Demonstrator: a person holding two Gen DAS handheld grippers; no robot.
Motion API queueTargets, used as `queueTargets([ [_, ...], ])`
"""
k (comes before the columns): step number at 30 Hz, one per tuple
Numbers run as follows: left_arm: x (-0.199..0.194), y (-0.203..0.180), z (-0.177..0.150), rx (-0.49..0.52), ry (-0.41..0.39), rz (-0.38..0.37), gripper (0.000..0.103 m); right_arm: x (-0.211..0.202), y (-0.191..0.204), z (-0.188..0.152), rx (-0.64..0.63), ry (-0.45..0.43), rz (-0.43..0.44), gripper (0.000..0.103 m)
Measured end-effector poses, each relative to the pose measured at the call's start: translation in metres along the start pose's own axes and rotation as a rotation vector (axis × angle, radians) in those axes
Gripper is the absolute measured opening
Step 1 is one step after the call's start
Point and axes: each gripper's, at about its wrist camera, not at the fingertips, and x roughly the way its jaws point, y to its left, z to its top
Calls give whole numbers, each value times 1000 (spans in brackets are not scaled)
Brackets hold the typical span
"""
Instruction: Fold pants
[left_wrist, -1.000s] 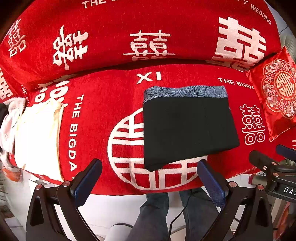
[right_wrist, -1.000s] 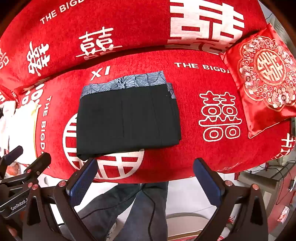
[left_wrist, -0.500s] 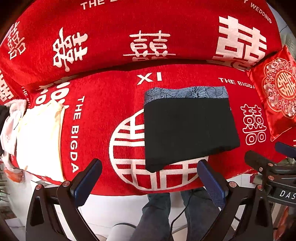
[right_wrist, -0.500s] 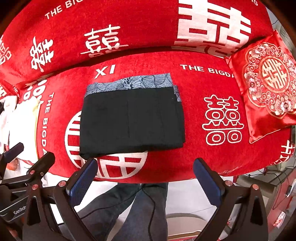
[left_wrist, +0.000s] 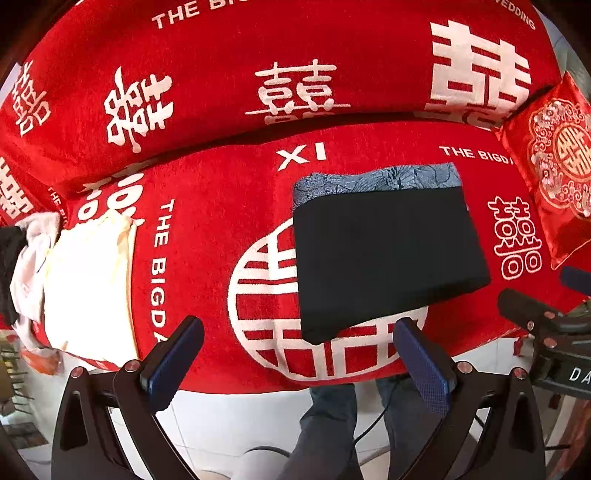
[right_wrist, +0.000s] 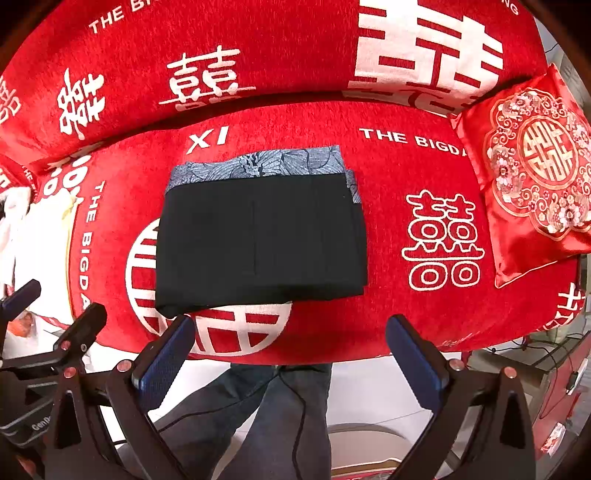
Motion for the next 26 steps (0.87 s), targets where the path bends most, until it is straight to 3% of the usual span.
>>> queueTargets([
  [26,7,5,1,-18,9,-17,103,6,-3,4,-19,12,-5,103],
])
